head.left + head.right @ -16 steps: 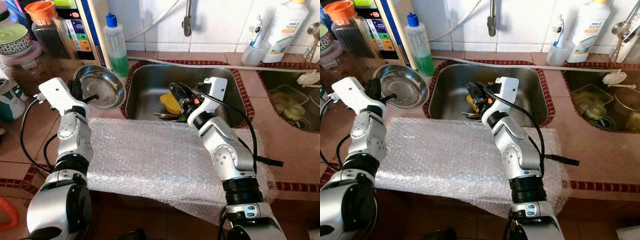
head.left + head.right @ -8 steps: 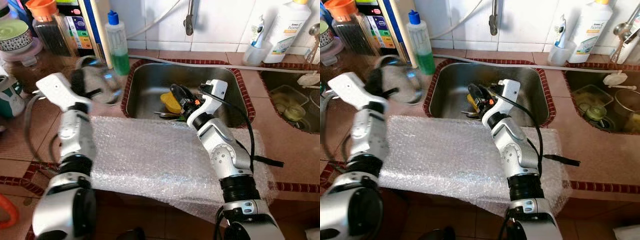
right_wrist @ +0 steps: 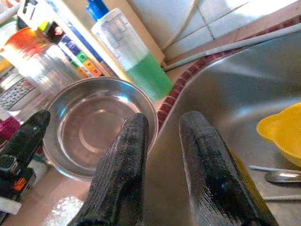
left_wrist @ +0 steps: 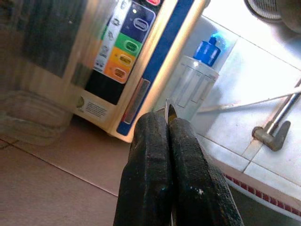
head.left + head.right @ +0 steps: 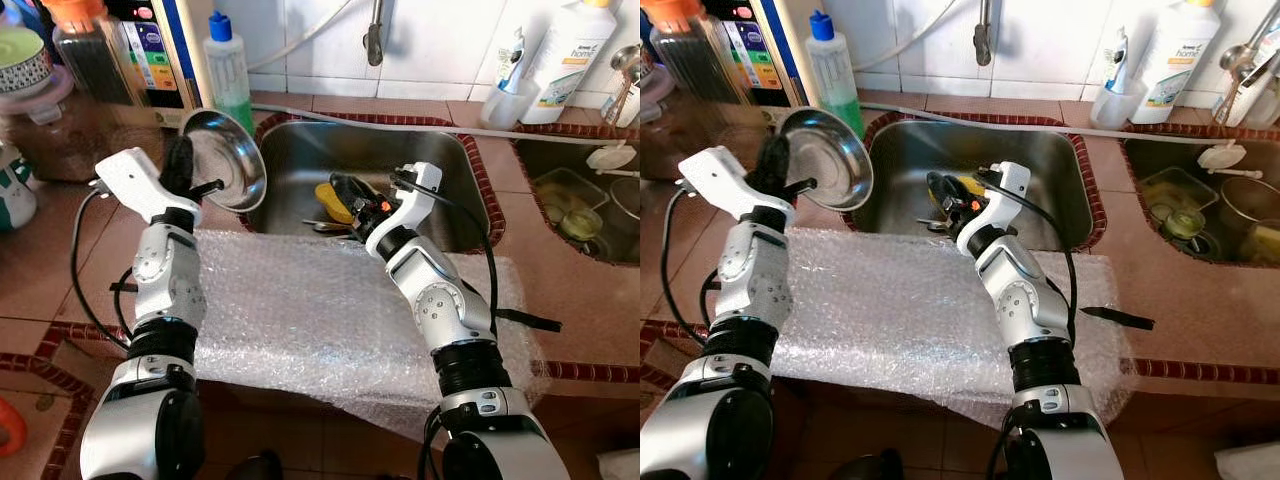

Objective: Kitchen organization

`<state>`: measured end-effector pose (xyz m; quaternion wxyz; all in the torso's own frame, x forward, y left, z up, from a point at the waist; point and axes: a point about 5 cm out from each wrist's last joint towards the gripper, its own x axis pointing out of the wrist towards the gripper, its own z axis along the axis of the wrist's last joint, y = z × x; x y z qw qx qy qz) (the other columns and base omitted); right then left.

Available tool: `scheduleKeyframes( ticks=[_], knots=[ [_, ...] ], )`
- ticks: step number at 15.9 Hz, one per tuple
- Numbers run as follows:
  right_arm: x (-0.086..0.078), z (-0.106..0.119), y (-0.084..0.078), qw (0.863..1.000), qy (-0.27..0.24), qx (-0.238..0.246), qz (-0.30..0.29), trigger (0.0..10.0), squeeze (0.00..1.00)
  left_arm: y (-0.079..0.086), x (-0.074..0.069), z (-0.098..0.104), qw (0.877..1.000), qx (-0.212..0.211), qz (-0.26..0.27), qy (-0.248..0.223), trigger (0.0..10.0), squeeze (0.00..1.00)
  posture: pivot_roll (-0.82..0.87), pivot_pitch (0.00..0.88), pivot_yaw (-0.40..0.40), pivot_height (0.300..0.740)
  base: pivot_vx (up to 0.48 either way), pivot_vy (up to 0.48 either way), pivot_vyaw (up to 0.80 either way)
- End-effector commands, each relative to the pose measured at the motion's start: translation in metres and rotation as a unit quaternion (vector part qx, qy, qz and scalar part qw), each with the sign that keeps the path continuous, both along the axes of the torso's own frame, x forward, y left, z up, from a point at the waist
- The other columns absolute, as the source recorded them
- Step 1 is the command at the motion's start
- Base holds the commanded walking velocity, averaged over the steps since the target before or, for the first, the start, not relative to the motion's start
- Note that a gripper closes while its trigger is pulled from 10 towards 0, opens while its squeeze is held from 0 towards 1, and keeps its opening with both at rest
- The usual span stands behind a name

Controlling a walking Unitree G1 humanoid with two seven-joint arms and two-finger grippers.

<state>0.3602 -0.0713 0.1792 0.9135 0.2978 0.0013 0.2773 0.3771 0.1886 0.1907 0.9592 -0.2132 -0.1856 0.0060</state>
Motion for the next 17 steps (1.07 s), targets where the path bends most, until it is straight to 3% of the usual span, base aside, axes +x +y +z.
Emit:
scheduleKeyframes(
  ticks=[1, 4, 8, 10, 17],
  knots=[
    [0.001, 0.001, 0.001, 1.000, 0.004, 0.006, 0.006, 10.0, 0.00, 0.003, -0.001, 0.009, 1.000, 0.000, 0.001, -0.017, 0.0, 0.00, 0.02, 0.133, -0.005, 0.740, 0.000, 0.000, 0.00],
    [0.010, -0.009, 0.004, 0.995, 0.055, 0.079, 0.018, 10.0, 0.00, -0.007, -0.003, 0.018, 0.998, -0.020, -0.037, -0.040, 0.0, 0.00, 0.04, 0.138, -0.012, 0.740, 0.000, 0.000, 0.00],
    [0.013, -0.012, 0.022, 0.992, 0.067, 0.090, 0.062, 10.0, 0.00, -0.019, -0.009, 0.025, 0.996, -0.036, -0.067, -0.052, 0.0, 0.00, 0.07, 0.147, -0.023, 0.740, 0.000, 0.000, 0.00],
    [0.013, -0.003, 0.036, 0.988, 0.053, 0.105, 0.098, 10.0, 0.00, -0.025, -0.012, 0.025, 0.995, -0.042, -0.077, -0.052, 0.0, 0.00, 0.09, 0.151, -0.034, 0.740, 0.000, 0.000, 0.00],
    [0.014, 0.000, 0.045, 0.982, 0.040, 0.135, 0.125, 10.0, 0.00, -0.053, -0.029, 0.029, 0.987, -0.072, -0.130, -0.053, 0.0, 0.00, 0.12, 0.162, -0.050, 0.740, 0.000, 0.000, 0.00]
  ],
)
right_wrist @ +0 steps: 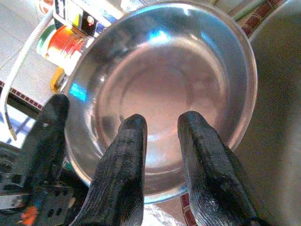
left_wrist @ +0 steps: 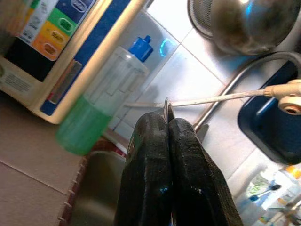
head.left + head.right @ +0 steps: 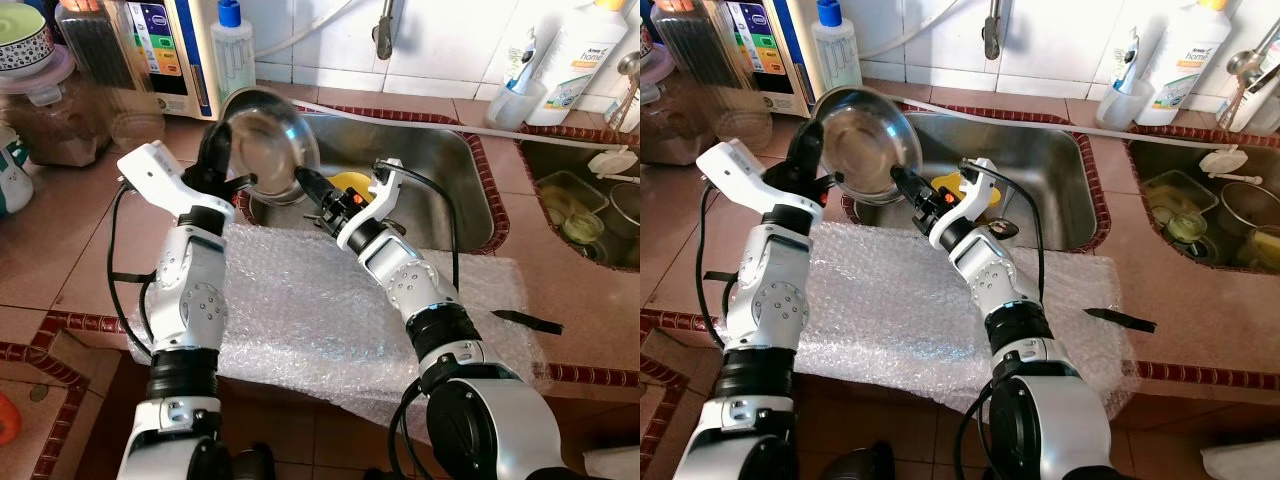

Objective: Kitchen organization

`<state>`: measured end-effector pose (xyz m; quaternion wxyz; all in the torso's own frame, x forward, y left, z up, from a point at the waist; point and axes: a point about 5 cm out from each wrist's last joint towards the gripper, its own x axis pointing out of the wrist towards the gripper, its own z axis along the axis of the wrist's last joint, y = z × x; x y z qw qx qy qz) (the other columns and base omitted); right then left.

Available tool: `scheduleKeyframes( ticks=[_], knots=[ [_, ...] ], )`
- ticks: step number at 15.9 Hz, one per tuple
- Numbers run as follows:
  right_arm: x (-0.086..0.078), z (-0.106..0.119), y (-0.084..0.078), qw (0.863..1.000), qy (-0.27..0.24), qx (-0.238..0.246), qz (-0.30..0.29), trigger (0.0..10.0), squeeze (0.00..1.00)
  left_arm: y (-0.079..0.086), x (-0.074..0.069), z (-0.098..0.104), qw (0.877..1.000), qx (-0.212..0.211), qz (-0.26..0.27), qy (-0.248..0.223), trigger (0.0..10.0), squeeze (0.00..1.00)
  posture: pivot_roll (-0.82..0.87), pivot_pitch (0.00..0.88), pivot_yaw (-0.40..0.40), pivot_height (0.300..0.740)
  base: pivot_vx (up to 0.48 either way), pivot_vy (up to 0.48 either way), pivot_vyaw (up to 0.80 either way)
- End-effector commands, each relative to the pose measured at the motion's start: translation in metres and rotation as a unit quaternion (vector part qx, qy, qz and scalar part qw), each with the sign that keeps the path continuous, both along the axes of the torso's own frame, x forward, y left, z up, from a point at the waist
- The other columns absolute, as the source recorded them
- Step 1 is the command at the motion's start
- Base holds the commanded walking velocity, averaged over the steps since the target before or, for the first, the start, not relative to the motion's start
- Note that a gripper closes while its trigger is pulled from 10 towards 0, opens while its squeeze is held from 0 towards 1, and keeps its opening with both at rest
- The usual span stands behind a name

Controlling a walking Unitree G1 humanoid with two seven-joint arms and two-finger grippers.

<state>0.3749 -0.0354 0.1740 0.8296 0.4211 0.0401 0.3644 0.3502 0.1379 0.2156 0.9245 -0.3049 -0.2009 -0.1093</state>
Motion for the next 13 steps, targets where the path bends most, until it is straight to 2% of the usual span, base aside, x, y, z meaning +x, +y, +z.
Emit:
scheduleKeyframes(
  ticks=[1, 2, 3, 9, 13],
  knots=[
    [0.000, 0.004, 0.010, 1.000, -0.003, 0.008, 0.012, 10.0, 0.00, -0.004, -0.003, 0.005, 1.000, 0.000, -0.007, -0.008, 0.0, 0.00, 0.12, 0.163, -0.050, 0.740, 0.000, 0.000, 0.00],
    [-0.001, 0.002, 0.012, 1.000, 0.002, 0.005, 0.012, 10.0, 0.00, -0.006, -0.005, 0.007, 1.000, -0.003, -0.013, -0.010, 0.0, 0.00, 0.12, 0.162, -0.046, 0.740, 0.000, 0.000, 0.00],
    [-0.001, 0.002, 0.012, 1.000, 0.003, 0.006, 0.011, 0.0, 0.00, -0.008, -0.005, 0.008, 1.000, -0.004, -0.016, -0.010, 0.0, 0.00, 0.12, 0.162, -0.045, 0.740, 0.000, 0.000, 0.00],
    [0.002, 0.001, 0.010, 1.000, 0.010, 0.004, -0.003, 0.0, 0.00, -0.015, -0.010, 0.010, 0.999, -0.013, -0.044, -0.012, 0.0, 0.00, 0.12, 0.163, -0.038, 0.740, 0.000, 0.000, 0.00],
    [0.005, -0.004, 0.008, 0.999, 0.047, 0.018, -0.018, 0.0, 0.00, -0.016, -0.013, 0.013, 0.997, -0.021, -0.071, -0.020, 0.0, 0.00, 0.12, 0.163, -0.035, 0.740, 0.000, 0.000, 0.00]
  ],
)
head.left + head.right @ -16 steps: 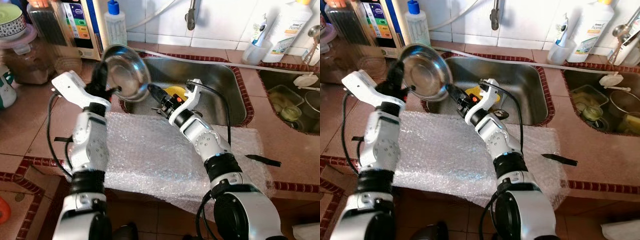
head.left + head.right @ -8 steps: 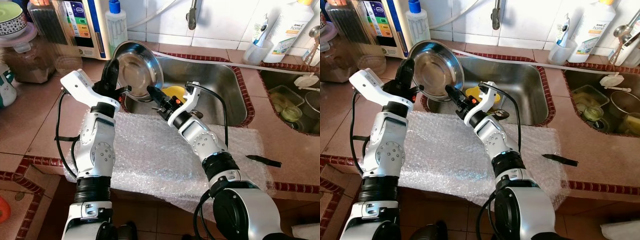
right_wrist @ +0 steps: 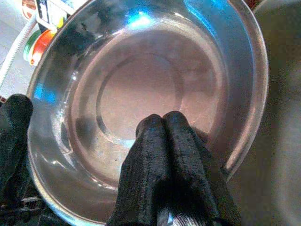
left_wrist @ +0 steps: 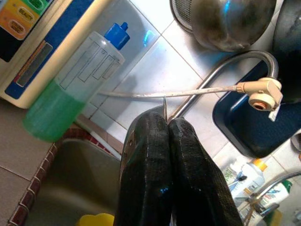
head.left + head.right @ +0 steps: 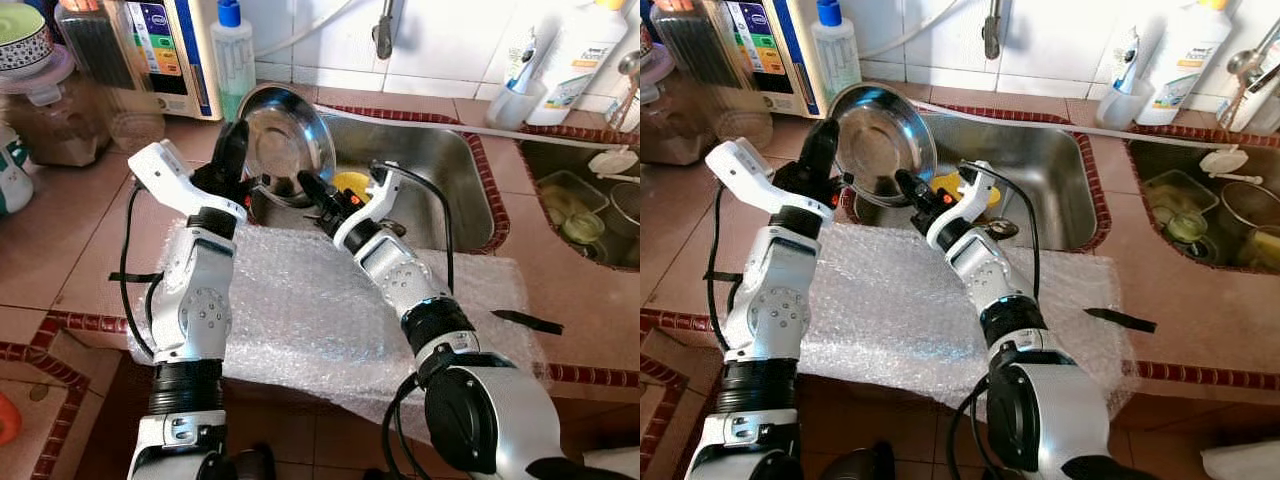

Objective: Kitchen organization

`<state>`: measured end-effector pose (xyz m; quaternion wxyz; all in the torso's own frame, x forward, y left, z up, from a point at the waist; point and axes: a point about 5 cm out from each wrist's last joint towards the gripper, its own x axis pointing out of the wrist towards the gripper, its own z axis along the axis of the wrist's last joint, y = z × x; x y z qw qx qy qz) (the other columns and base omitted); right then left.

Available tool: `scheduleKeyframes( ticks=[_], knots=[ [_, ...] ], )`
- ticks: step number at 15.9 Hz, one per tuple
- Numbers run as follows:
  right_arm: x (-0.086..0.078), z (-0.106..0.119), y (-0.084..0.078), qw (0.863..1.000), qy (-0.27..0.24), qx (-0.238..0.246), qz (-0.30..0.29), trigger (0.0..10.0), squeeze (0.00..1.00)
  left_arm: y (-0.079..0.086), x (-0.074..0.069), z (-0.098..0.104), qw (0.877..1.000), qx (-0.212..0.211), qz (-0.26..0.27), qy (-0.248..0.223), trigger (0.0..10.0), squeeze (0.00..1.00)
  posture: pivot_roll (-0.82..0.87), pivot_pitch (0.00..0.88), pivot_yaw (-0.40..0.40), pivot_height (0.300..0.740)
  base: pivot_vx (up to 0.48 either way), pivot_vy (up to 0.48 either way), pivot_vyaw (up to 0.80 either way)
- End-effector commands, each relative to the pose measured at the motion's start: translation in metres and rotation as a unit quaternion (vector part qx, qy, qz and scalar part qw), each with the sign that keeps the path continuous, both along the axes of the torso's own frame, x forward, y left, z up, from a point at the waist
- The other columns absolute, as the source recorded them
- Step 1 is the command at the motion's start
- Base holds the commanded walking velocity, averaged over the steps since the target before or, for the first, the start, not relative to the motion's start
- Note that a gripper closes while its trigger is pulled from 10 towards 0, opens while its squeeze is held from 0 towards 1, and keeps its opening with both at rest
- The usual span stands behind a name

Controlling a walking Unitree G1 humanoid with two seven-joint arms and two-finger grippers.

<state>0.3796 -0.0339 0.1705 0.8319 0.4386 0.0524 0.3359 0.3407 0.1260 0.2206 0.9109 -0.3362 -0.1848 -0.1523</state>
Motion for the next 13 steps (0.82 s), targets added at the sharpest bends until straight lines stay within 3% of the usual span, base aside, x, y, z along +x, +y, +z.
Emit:
scheduleKeyframes(
  ticks=[1, 7, 13],
  knots=[
    [0.000, 0.000, 0.007, 1.000, 0.019, 0.011, 0.002, 0.0, 0.00, -0.005, -0.004, 0.008, 1.000, 0.000, -0.018, -0.023, 0.0, 0.00, 0.12, 0.163, -0.035, 0.740, 0.000, 0.000, 0.00],
    [0.003, -0.006, -0.002, 0.999, 0.048, 0.014, -0.019, 0.0, 0.00, -0.009, -0.006, 0.011, 0.999, -0.003, -0.042, -0.031, 0.0, 0.00, 0.12, 0.162, -0.035, 0.740, 0.000, 0.000, 0.00],
    [0.008, 0.000, -0.011, 0.998, 0.046, 0.029, -0.032, 0.0, 0.00, -0.010, -0.007, 0.011, 0.998, -0.001, -0.046, -0.031, 0.0, 0.00, 0.12, 0.160, -0.036, 0.740, 0.000, 0.000, 0.00]
  ],
)
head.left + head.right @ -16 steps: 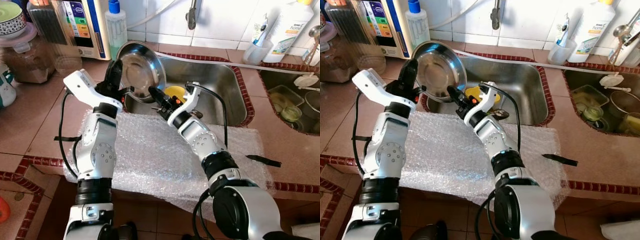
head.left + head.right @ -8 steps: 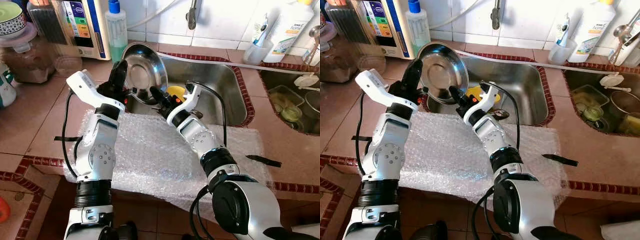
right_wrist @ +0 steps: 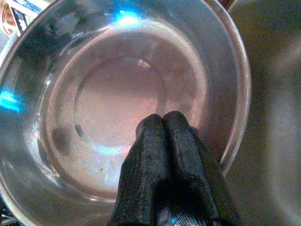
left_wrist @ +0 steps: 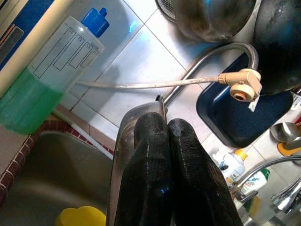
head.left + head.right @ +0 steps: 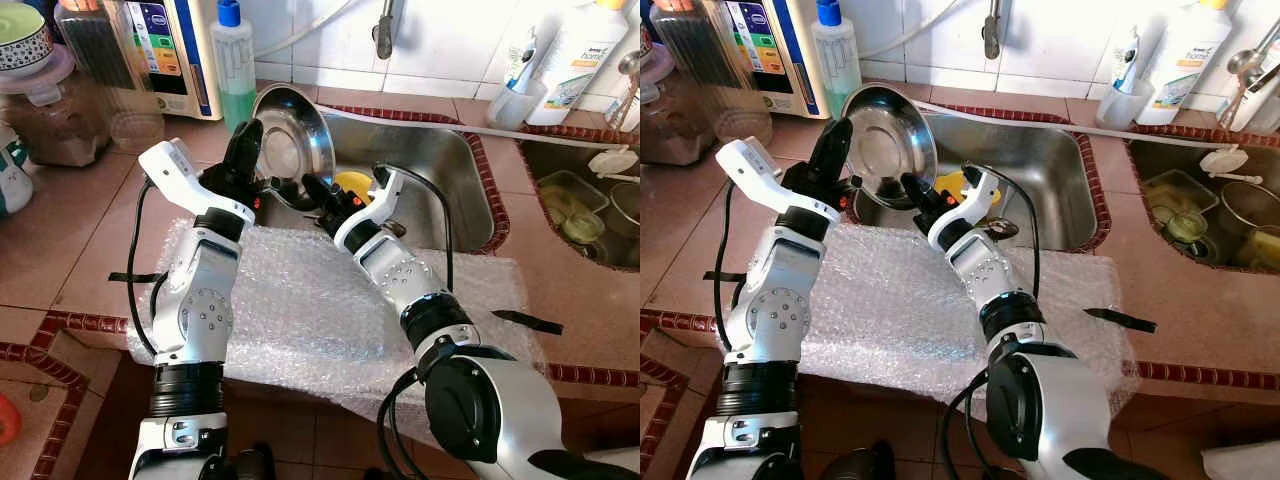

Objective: Kitchen organization

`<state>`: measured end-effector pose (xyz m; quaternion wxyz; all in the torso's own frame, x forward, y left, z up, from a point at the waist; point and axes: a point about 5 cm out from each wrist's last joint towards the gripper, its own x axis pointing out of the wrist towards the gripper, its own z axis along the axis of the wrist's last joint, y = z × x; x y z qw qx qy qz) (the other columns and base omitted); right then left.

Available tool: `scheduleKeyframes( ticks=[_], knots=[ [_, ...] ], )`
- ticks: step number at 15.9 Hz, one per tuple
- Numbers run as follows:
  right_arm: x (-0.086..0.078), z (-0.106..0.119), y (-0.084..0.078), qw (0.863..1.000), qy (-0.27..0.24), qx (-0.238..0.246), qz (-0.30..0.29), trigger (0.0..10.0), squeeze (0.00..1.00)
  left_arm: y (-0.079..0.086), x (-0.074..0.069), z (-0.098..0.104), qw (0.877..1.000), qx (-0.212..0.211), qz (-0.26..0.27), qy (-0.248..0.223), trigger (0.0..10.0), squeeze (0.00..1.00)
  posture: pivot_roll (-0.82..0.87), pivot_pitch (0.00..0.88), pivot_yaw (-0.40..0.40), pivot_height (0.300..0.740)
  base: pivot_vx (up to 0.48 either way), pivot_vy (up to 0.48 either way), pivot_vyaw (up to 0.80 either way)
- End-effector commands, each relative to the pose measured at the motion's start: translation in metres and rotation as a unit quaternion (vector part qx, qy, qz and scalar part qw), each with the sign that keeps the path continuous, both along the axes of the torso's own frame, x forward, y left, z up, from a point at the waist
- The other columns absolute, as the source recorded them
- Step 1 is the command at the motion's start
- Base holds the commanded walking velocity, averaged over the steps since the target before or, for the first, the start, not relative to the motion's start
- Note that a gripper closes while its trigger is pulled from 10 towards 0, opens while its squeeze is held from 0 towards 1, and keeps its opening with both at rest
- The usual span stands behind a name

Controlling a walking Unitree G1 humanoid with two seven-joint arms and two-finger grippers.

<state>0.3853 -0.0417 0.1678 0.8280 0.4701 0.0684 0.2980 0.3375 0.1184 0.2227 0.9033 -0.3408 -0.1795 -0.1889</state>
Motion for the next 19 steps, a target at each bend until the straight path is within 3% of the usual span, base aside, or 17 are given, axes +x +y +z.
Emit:
scheduleKeyframes(
  ticks=[1, 7, 12, 13, 17, 19],
  knots=[
    [0.003, 0.003, -0.005, 1.000, 0.006, 0.011, -0.011, 0.0, 0.00, -0.002, -0.004, 0.009, 1.000, -0.002, -0.009, -0.023, 0.0, 0.00, 0.12, 0.158, -0.037, 0.740, 0.000, 0.000, 0.00],
    [0.011, 0.008, -0.033, 0.997, 0.009, 0.036, -0.062, 0.0, 0.00, -0.003, -0.004, 0.004, 1.000, 0.010, -0.013, -0.019, 0.0, 0.00, 0.11, 0.159, -0.030, 0.740, 0.000, 0.000, 0.00],
    [0.010, 0.005, -0.038, 0.998, 0.005, 0.023, -0.059, 0.1, 0.00, -0.005, -0.004, 0.004, 1.000, 0.014, -0.017, -0.020, 0.0, 0.00, 0.11, 0.160, -0.029, 0.740, 0.000, 0.000, 0.00],
    [0.010, 0.006, -0.037, 0.999, 0.000, 0.011, -0.052, 10.0, 0.00, -0.005, -0.004, 0.004, 1.000, 0.014, -0.018, -0.021, 0.0, 0.00, 0.11, 0.160, -0.029, 0.740, 0.000, 0.000, 0.00],
    [0.011, 0.018, -0.025, 0.997, -0.028, -0.068, -0.015, 10.0, 0.00, -0.006, -0.004, 0.004, 0.999, 0.026, -0.020, -0.025, 0.0, 0.00, 0.10, 0.157, -0.036, 0.740, 0.000, 0.000, 0.00],
    [0.011, 0.026, -0.021, 0.996, -0.042, -0.077, 0.006, 10.0, 0.00, -0.007, -0.004, 0.003, 0.999, 0.026, -0.020, -0.025, 0.0, 0.00, 0.10, 0.154, -0.039, 0.740, 0.000, 0.000, 0.00]
  ],
)
